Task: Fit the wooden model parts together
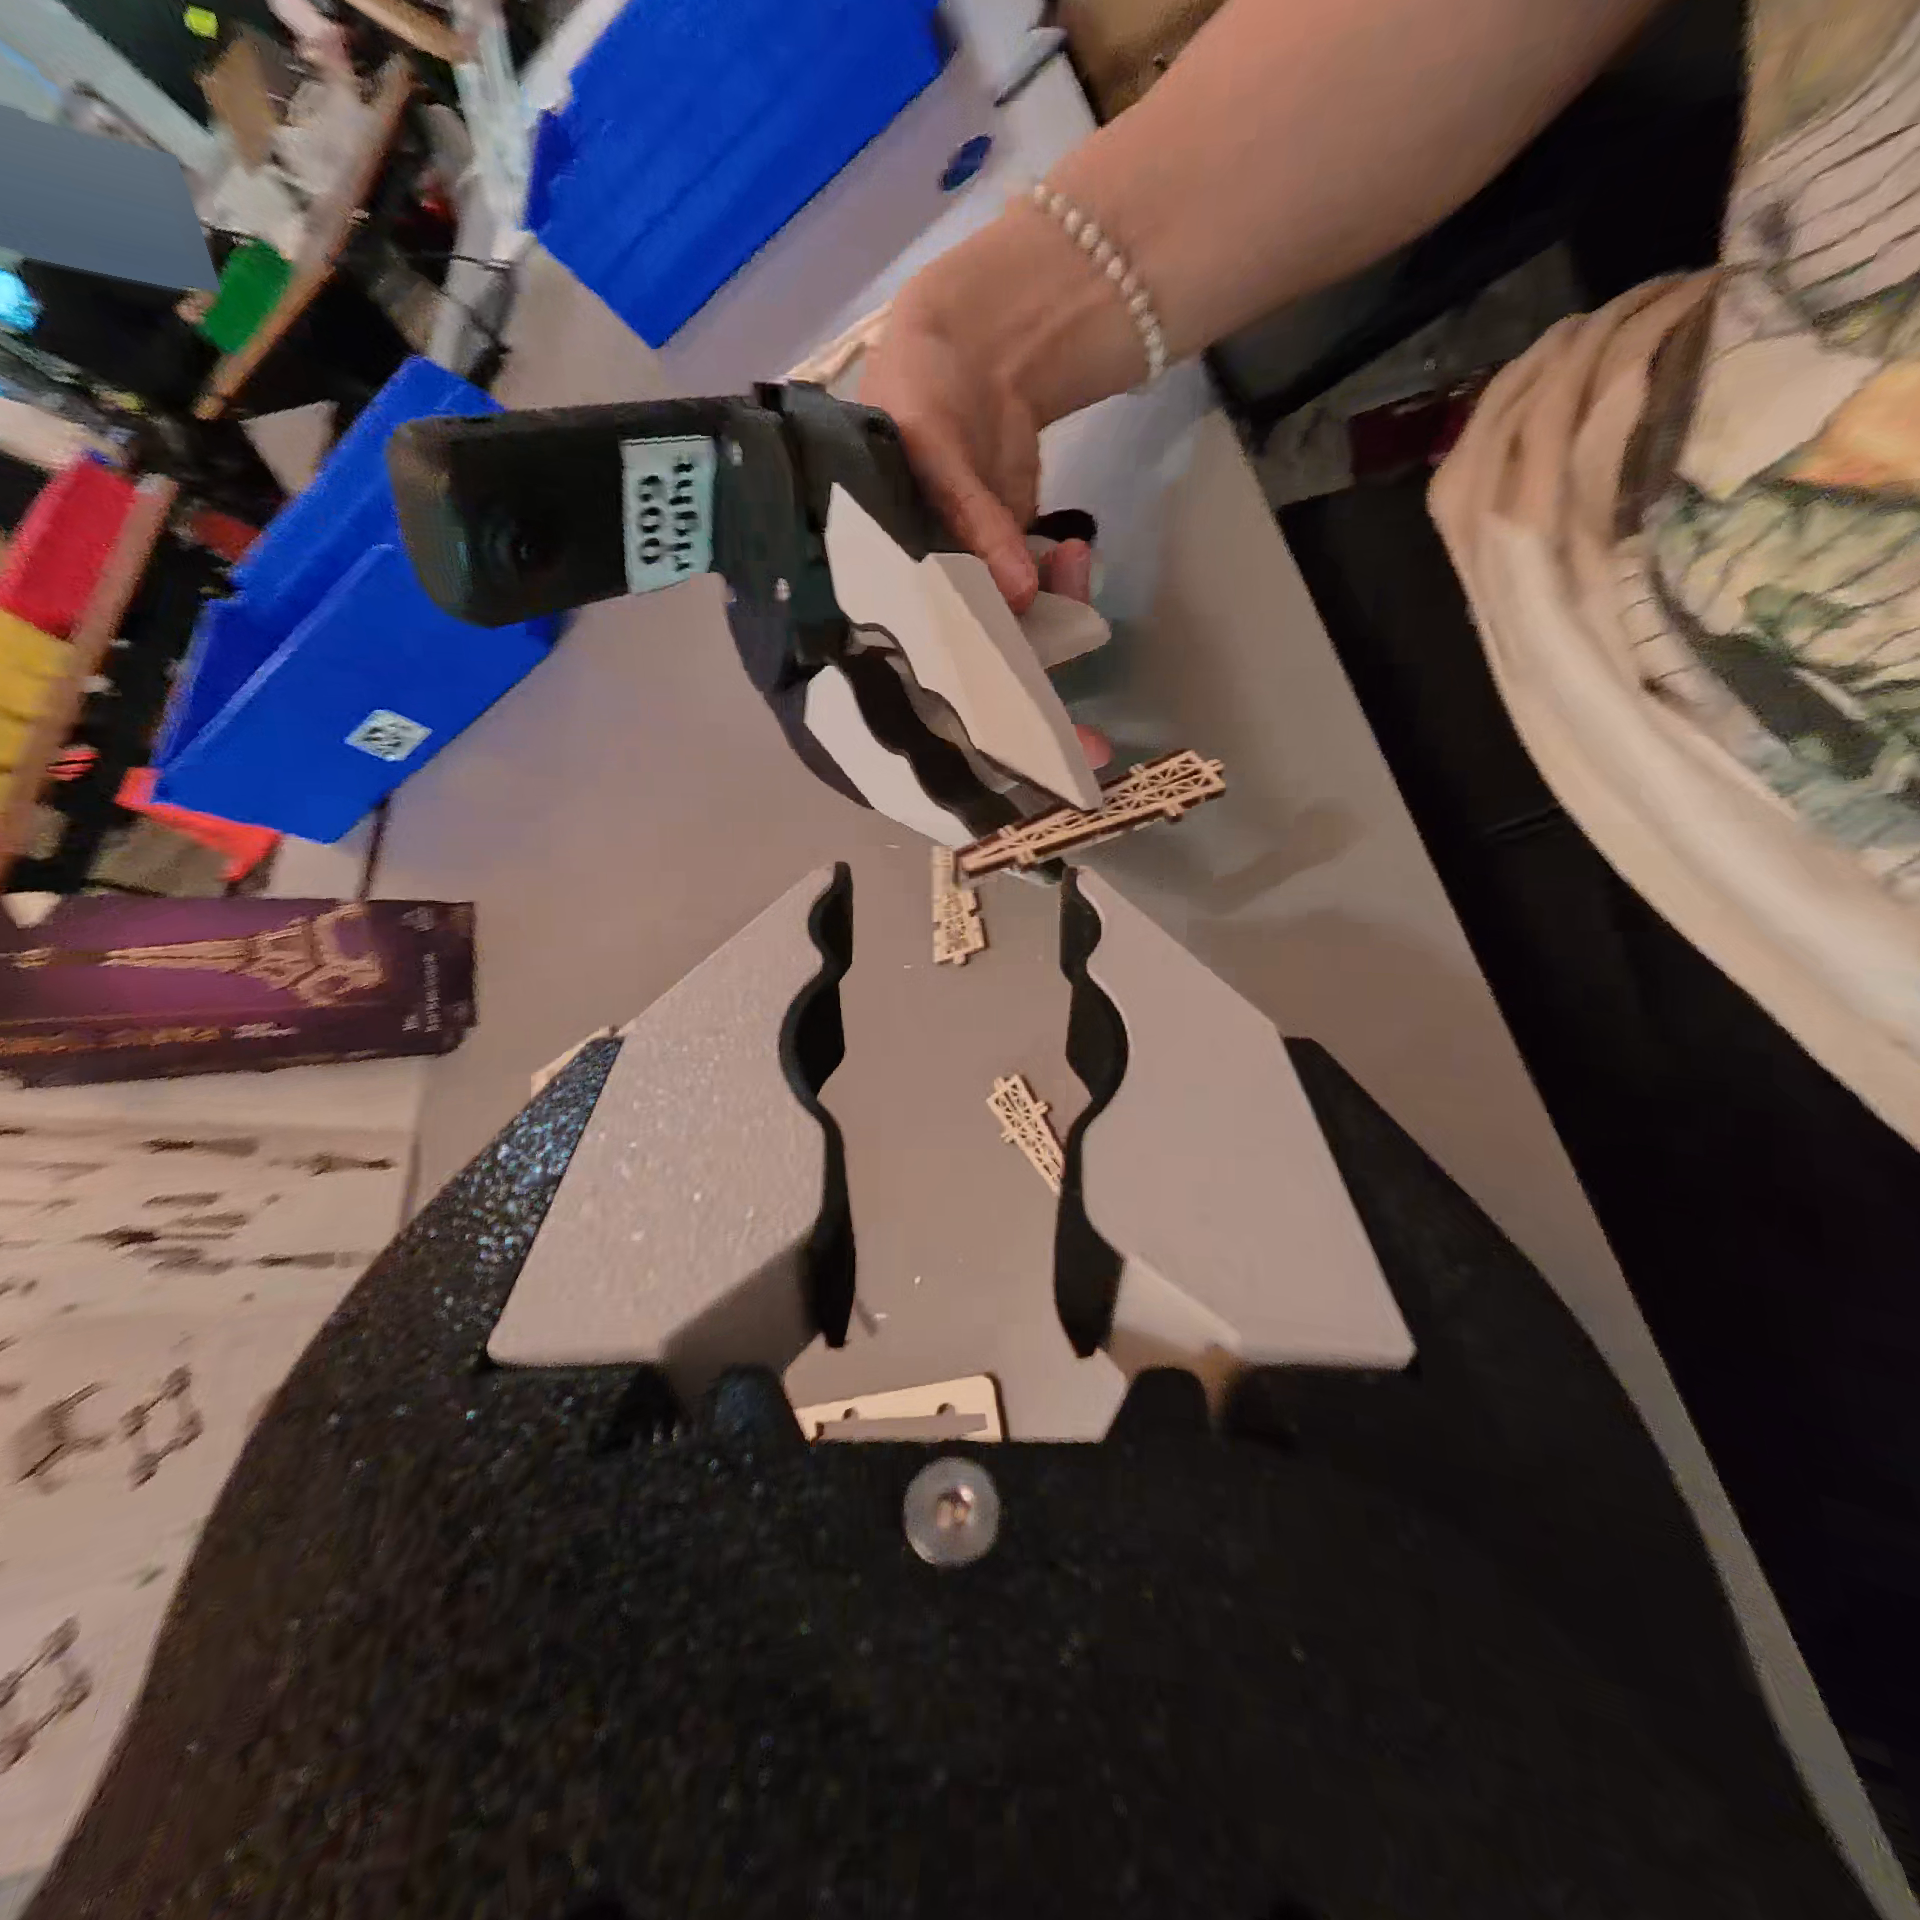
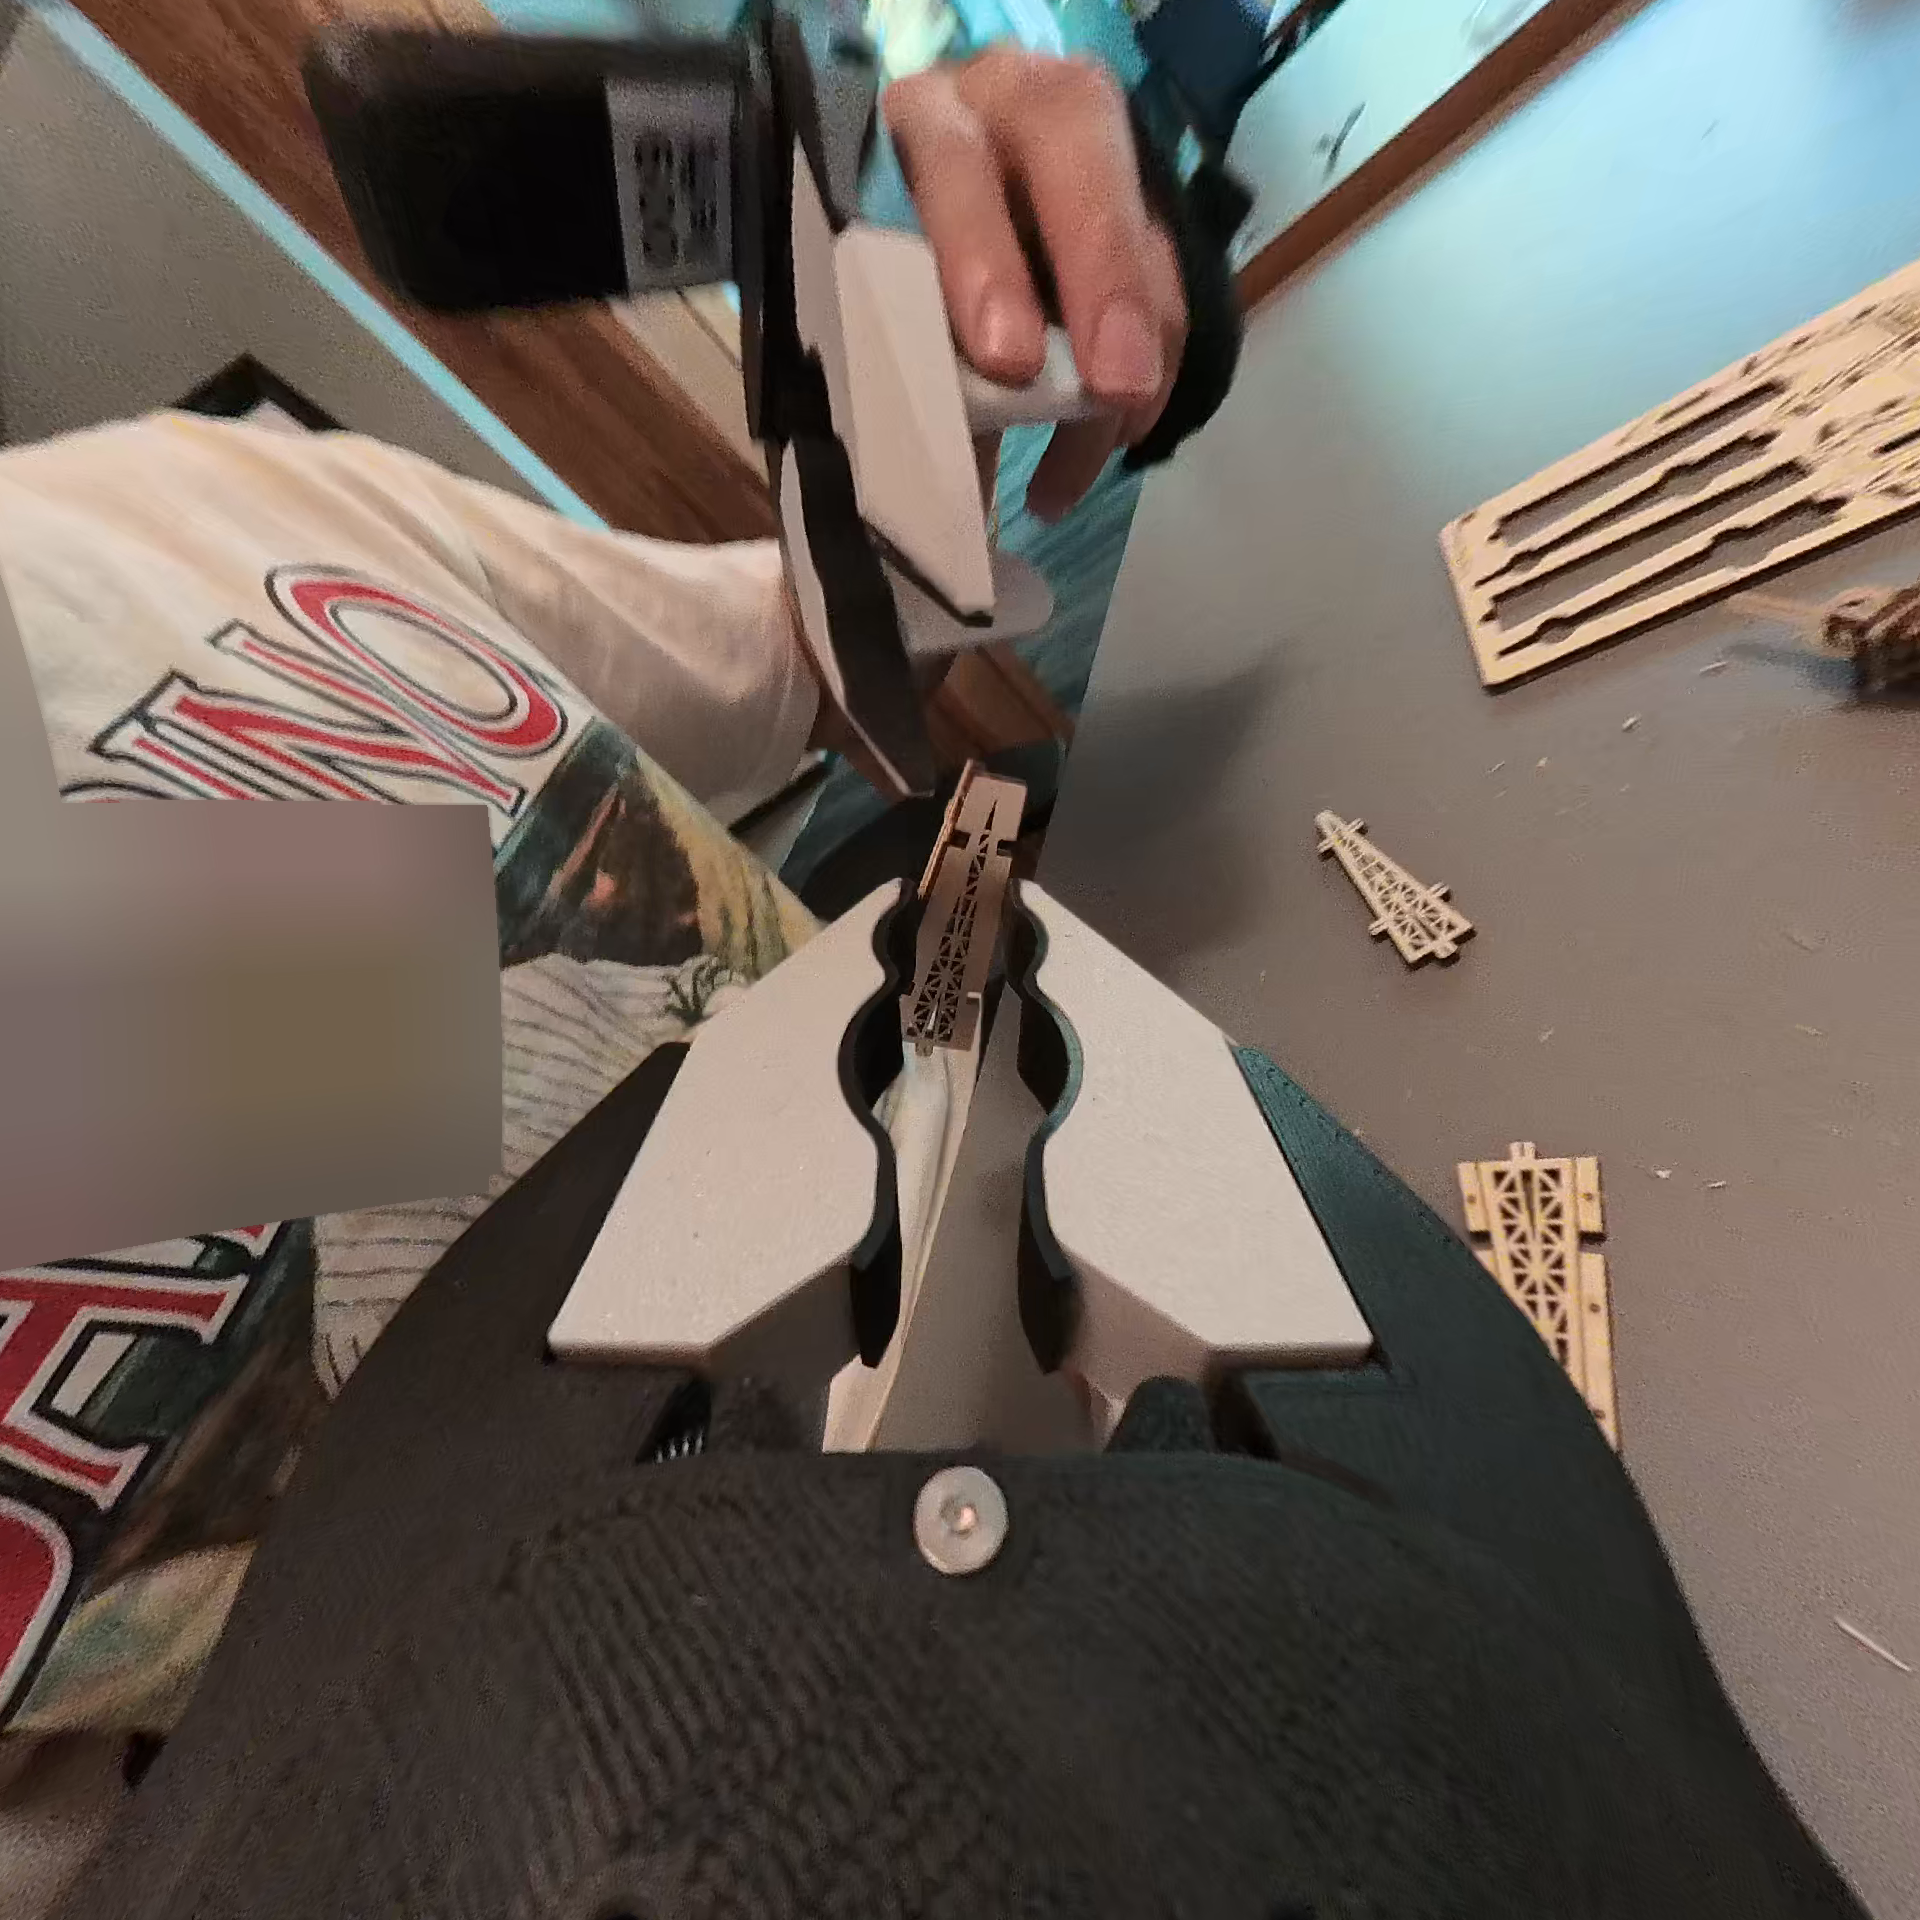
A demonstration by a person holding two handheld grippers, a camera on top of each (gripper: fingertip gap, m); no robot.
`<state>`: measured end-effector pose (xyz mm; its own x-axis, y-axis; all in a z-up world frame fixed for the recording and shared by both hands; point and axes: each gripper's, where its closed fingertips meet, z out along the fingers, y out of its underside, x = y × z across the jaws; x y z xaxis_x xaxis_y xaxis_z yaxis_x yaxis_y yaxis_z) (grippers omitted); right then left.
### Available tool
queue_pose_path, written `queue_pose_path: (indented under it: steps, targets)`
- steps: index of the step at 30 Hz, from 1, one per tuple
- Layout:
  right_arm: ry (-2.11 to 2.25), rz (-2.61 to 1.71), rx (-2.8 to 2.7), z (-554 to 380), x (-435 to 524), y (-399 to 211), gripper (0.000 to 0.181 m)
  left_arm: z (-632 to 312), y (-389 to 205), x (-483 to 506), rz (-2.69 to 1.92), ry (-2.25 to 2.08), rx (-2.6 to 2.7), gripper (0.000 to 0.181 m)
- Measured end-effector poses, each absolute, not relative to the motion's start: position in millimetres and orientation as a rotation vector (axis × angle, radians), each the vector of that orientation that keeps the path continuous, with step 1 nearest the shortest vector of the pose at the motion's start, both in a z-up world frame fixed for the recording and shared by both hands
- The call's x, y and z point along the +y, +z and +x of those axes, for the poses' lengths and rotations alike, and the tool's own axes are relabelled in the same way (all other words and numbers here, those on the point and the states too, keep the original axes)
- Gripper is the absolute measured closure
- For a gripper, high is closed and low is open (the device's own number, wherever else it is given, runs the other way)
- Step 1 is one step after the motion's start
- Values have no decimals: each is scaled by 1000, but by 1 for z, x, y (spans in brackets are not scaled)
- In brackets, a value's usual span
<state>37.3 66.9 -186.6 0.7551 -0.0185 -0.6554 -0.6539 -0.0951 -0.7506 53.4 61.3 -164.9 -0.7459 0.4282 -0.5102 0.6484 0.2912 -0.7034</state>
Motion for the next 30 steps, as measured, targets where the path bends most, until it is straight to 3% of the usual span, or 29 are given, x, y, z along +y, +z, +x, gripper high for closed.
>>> queue_pose_path:
  steps: [12,23,30]
  targets:
    - [699,-1654,503,17,75,-197,169,31,-197,65,1301,-1251,2621,158]
    - [697,-1616,512,20,73,-196,169,28,-194,59,1307,-1307,2521,166]
    - [-44,-1748,499,66,53,-190,123,60,-194,52,1022,-1277,2436,166]
